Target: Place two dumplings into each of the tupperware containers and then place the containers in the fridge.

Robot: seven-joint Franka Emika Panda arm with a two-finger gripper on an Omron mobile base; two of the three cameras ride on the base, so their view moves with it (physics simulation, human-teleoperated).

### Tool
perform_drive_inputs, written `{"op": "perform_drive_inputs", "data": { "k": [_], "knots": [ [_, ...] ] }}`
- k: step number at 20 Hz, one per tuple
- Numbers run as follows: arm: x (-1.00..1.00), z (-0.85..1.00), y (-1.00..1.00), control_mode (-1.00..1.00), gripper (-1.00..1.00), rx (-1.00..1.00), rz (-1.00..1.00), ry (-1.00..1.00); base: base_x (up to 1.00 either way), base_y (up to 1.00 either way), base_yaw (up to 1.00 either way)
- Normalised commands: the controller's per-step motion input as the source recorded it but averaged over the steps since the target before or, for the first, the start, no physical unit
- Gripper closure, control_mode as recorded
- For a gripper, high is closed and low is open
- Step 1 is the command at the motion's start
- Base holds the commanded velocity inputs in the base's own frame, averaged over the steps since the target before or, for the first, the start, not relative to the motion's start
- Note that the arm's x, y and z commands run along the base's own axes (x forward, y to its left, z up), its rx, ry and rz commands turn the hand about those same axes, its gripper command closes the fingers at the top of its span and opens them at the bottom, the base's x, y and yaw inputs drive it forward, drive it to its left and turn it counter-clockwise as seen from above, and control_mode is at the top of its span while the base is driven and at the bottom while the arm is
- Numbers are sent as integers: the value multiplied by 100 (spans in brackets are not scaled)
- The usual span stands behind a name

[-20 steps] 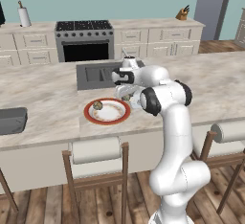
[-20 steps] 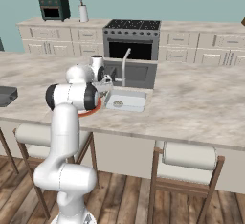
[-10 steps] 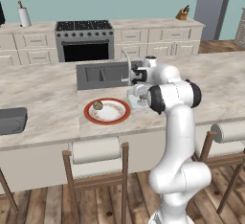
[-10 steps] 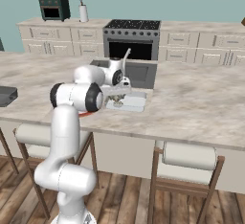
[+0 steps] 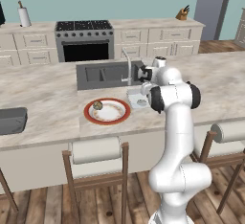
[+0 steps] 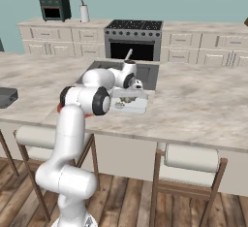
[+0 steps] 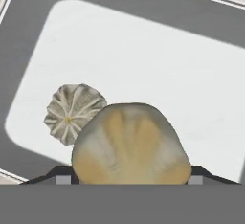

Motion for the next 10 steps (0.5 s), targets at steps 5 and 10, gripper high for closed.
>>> {"op": "perform_drive_inputs", "data": {
  "k": [5,10],
  "knots": [
    [39,-32,-10,-100,100,0,0,0,0,0,0],
    [19,-34,-11,-100,100,0,0,0,0,0,0]
  ]
}}
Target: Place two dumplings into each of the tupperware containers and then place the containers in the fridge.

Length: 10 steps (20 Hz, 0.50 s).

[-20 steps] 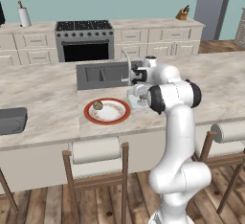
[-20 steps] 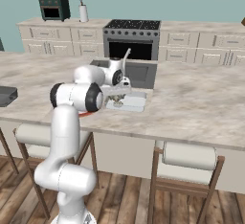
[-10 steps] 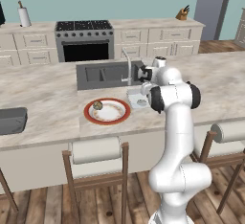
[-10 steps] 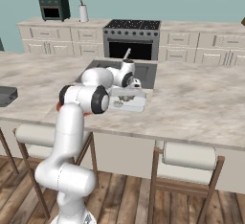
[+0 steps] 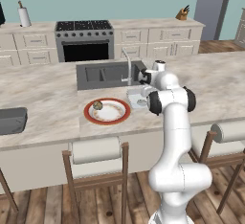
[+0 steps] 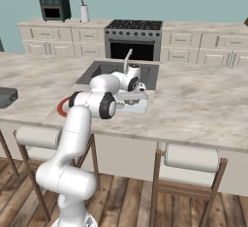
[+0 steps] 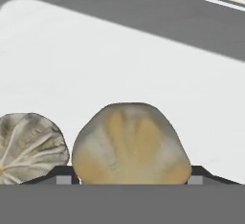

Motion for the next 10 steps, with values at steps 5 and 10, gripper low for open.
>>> {"op": "perform_drive_inputs", "data": {
  "k": [5,10],
  "knots": [
    [5,-2,-2,-100,-100,0,0,1,0,0,0],
    [0,0,0,-100,-100,0,0,1,0,0,0]
  ]
}}
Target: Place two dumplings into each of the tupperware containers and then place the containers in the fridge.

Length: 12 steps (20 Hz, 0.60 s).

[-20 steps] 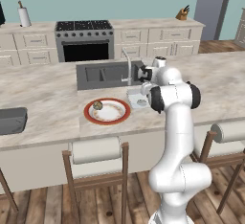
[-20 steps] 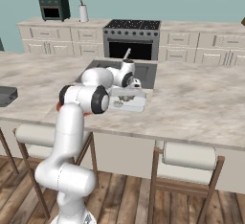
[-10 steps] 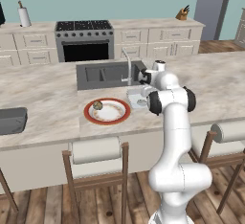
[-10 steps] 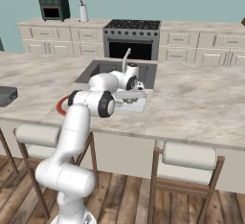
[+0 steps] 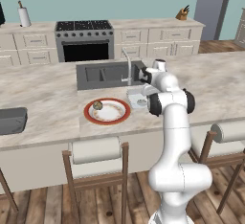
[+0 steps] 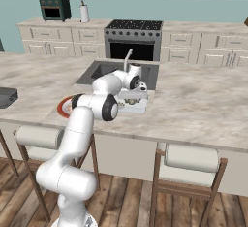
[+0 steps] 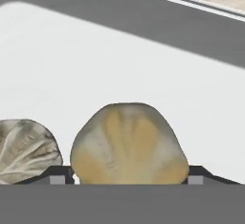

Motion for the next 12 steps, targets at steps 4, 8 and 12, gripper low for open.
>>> {"op": "perform_drive_inputs", "data": {
  "k": [4,8,12],
  "knots": [
    [-9,0,1,-100,-100,0,0,0,0,0,0],
    [-76,36,40,-100,-100,0,0,0,0,0,0],
    [-61,45,72,-100,-100,0,0,0,0,0,0]
  ]
}}
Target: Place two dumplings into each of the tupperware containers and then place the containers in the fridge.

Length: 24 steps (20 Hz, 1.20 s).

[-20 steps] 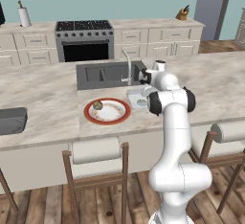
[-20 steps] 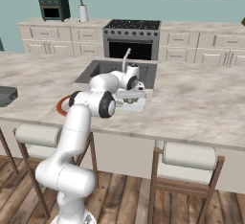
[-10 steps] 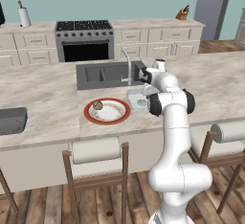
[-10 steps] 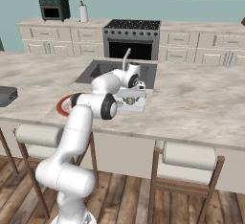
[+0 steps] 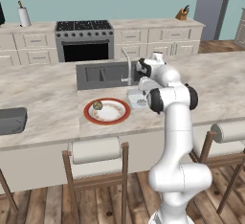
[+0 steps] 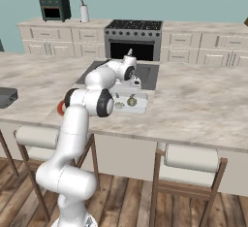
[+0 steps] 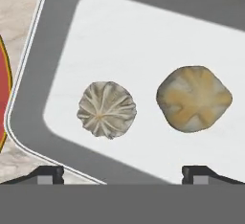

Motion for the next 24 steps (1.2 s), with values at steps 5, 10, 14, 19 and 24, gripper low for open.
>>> {"op": "perform_drive_inputs", "data": {
  "k": [5,10,14,19,24],
  "knots": [
    [-55,5,100,-100,-100,-9,-6,0,0,0,0],
    [-15,0,82,-100,-100,-11,-16,0,0,0,0],
    [1,0,41,-100,-100,-8,-16,0,0,0,0],
    [31,-4,8,-100,-100,-1,-5,1,0,0,0],
    [22,-25,2,-100,-100,0,-4,4,0,0,0]
  ]
}}
